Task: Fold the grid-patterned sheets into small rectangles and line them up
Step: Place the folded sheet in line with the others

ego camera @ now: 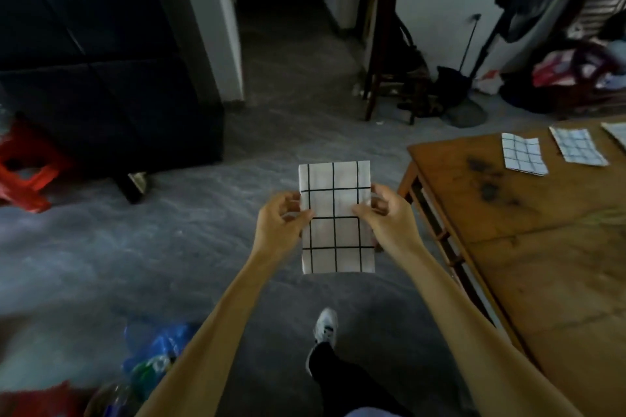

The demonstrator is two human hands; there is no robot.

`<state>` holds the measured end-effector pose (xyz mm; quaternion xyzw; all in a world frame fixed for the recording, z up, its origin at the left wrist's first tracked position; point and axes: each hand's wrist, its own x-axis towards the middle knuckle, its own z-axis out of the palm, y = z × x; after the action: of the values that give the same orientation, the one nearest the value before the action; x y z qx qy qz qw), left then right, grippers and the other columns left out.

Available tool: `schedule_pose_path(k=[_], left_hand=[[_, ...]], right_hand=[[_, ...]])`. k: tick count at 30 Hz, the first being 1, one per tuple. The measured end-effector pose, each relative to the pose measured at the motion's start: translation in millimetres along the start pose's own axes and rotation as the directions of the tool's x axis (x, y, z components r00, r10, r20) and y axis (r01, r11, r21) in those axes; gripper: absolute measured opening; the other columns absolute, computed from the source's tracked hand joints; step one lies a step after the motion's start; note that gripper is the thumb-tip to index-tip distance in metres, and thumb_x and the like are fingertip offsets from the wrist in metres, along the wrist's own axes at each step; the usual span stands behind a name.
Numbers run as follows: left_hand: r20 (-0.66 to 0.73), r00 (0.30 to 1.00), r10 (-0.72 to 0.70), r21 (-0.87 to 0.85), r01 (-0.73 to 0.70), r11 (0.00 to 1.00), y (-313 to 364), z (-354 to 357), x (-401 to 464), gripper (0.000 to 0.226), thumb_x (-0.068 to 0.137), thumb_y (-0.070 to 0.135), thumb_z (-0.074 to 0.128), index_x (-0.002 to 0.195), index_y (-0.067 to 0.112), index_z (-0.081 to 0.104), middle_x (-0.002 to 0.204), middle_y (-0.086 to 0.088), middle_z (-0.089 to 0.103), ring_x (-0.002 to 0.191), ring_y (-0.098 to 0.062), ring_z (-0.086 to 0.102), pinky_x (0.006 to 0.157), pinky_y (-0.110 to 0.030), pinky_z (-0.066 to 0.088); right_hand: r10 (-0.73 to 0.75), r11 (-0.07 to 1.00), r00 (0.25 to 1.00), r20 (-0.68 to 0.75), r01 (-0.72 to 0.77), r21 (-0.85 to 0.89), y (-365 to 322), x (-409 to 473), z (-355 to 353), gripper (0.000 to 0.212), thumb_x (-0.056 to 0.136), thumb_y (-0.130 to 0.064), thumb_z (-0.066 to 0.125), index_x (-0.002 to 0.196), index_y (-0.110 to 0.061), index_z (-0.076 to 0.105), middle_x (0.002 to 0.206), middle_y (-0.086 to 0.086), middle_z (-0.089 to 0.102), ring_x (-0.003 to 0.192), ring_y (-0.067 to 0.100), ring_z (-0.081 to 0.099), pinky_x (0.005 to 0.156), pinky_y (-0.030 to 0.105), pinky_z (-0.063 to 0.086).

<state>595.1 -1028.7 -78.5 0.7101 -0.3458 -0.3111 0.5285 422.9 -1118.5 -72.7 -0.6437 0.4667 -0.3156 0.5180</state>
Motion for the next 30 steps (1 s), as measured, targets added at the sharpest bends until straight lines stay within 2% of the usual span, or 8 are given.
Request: schedule_pose_path(k=[2, 5, 7, 10, 17, 20, 24, 30], left_hand=[[0.043, 0.999, -0.007, 0.004, 0.007, 1.000, 1, 11, 40, 0.027, 0.083, 0.017, 0.072, 0.106, 0.021, 0.059, 0.095, 0.003, 0.066, 0.083, -0.011, 0.067, 0.065, -0.022, 0.057], [0.094, 0.995, 0.020, 0.063, -0.026, 0.998, 9, 29, 106, 0.031, 0.084, 0.019, 0.071, 0.113, 0.017, 0.059, 0.099, 0.003, 0.066, 0.085, -0.011, 0.065, 0.066, -0.020, 0.056], [0.121, 0.992, 0.034, 0.105, -0.047, 0.993, 19, 42, 151, 0.031, 0.084, 0.018, 0.071, 0.113, 0.015, 0.060, 0.097, 0.003, 0.067, 0.084, -0.010, 0.065, 0.064, -0.016, 0.053], [0.178, 0.982, 0.064, 0.173, -0.095, 0.980, 40, 61, 218, 0.029, 0.084, 0.021, 0.070, 0.111, 0.020, 0.061, 0.097, 0.006, 0.067, 0.084, -0.008, 0.065, 0.067, -0.016, 0.053], [0.312, 0.946, 0.089, 0.147, -0.140, 0.979, 71, 114, 345, 0.029, 0.085, 0.017, 0.070, 0.108, 0.023, 0.055, 0.098, 0.005, 0.064, 0.085, -0.007, 0.062, 0.064, -0.014, 0.051], [0.399, 0.914, 0.080, 0.107, -0.132, 0.985, 68, 144, 391, 0.037, 0.084, 0.013, 0.071, 0.116, 0.020, 0.055, 0.103, 0.003, 0.063, 0.088, -0.009, 0.062, 0.066, -0.017, 0.052], [0.556, 0.824, 0.109, 0.055, -0.167, 0.984, 68, 190, 453, 0.044, 0.085, 0.014, 0.069, 0.125, 0.021, 0.052, 0.108, 0.001, 0.063, 0.090, -0.010, 0.062, 0.069, -0.021, 0.054], [0.807, 0.568, 0.161, -0.053, -0.202, 0.978, 82, 250, 533, 0.054, 0.089, 0.007, 0.062, 0.137, 0.024, 0.044, 0.106, 0.006, 0.057, 0.092, -0.007, 0.061, 0.064, -0.017, 0.054]], right_hand=[[-0.006, 1.000, 0.999, -0.054, 0.006, 0.000, 7, 34, 0, 0.058, 0.088, -0.025, 0.070, 0.139, -0.013, 0.046, 0.096, -0.017, 0.059, 0.086, -0.006, 0.055, 0.070, 0.009, 0.041], [0.000, 0.999, 0.994, -0.107, 0.005, 0.049, 10, 89, 2, 0.052, 0.088, -0.022, 0.069, 0.135, -0.021, 0.047, 0.099, -0.015, 0.060, 0.087, -0.007, 0.057, 0.067, 0.008, 0.043], [0.029, 0.995, 0.992, -0.127, -0.016, 0.103, 12, 129, 3, 0.040, 0.088, -0.017, 0.069, 0.125, -0.023, 0.052, 0.095, -0.015, 0.063, 0.082, -0.006, 0.062, 0.073, 0.013, 0.052], [0.079, 0.982, 0.983, -0.164, -0.048, 0.185, 11, 188, 0, 0.036, 0.088, -0.015, 0.067, 0.123, -0.017, 0.057, 0.100, -0.003, 0.071, 0.092, 0.008, 0.069, 0.083, 0.029, 0.057], [0.098, 0.968, 0.951, -0.293, -0.023, 0.249, -4, 293, -27, 0.031, 0.089, -0.007, 0.065, 0.119, -0.014, 0.062, 0.104, -0.001, 0.073, 0.095, 0.010, 0.070, 0.083, 0.028, 0.056], [0.138, 0.964, 0.923, -0.360, -0.041, 0.264, 3, 327, -36, 0.029, 0.089, -0.006, 0.064, 0.115, -0.019, 0.063, 0.104, -0.002, 0.073, 0.096, 0.010, 0.069, 0.084, 0.029, 0.056], [0.198, 0.964, 0.840, -0.505, -0.075, 0.254, 15, 371, -48, 0.029, 0.090, -0.005, 0.064, 0.109, -0.026, 0.062, 0.104, -0.001, 0.072, 0.096, 0.011, 0.069, 0.084, 0.032, 0.057], [0.308, 0.941, 0.605, -0.734, -0.077, 0.331, 16, 424, -52, 0.033, 0.089, -0.009, 0.065, 0.120, -0.019, 0.056, 0.104, -0.004, 0.067, 0.089, 0.008, 0.069, 0.069, 0.024, 0.058]])
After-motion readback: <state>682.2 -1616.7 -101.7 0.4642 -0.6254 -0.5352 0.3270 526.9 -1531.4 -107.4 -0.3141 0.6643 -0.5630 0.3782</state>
